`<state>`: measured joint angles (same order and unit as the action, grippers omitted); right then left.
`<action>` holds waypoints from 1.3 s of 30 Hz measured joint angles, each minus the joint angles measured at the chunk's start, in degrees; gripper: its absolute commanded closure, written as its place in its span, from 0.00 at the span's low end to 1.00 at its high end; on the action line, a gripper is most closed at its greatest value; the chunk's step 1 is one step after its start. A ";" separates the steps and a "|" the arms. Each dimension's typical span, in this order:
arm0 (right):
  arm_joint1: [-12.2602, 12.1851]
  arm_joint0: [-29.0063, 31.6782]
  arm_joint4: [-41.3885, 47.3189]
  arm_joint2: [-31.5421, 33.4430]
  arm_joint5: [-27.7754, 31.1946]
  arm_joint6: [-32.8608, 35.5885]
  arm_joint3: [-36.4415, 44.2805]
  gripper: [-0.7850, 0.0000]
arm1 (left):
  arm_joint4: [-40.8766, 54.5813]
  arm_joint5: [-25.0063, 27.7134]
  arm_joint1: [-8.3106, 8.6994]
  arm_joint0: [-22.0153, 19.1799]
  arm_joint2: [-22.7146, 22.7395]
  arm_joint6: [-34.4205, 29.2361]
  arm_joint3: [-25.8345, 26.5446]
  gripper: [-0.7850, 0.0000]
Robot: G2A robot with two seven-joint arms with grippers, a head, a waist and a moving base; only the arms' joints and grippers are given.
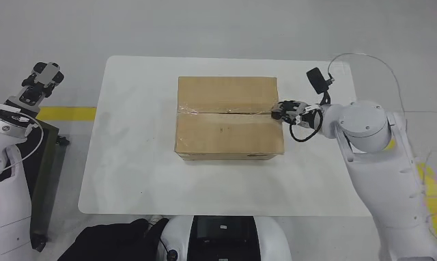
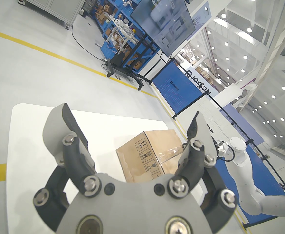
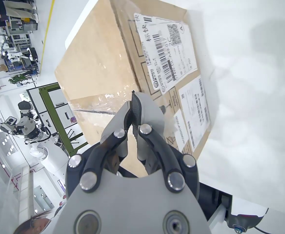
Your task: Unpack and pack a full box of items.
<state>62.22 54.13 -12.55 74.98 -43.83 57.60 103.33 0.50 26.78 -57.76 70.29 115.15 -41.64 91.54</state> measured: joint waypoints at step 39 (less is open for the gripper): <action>-1.28 5.68 8.42 3.34 6.18 -9.61 0.23 1.00 | 0.00 0.00 0.00 0.00 0.00 0.00 0.00 0.00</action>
<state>60.94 59.81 -4.12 78.31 -37.66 47.99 103.56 0.50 26.78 -57.76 70.29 115.15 -41.64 91.54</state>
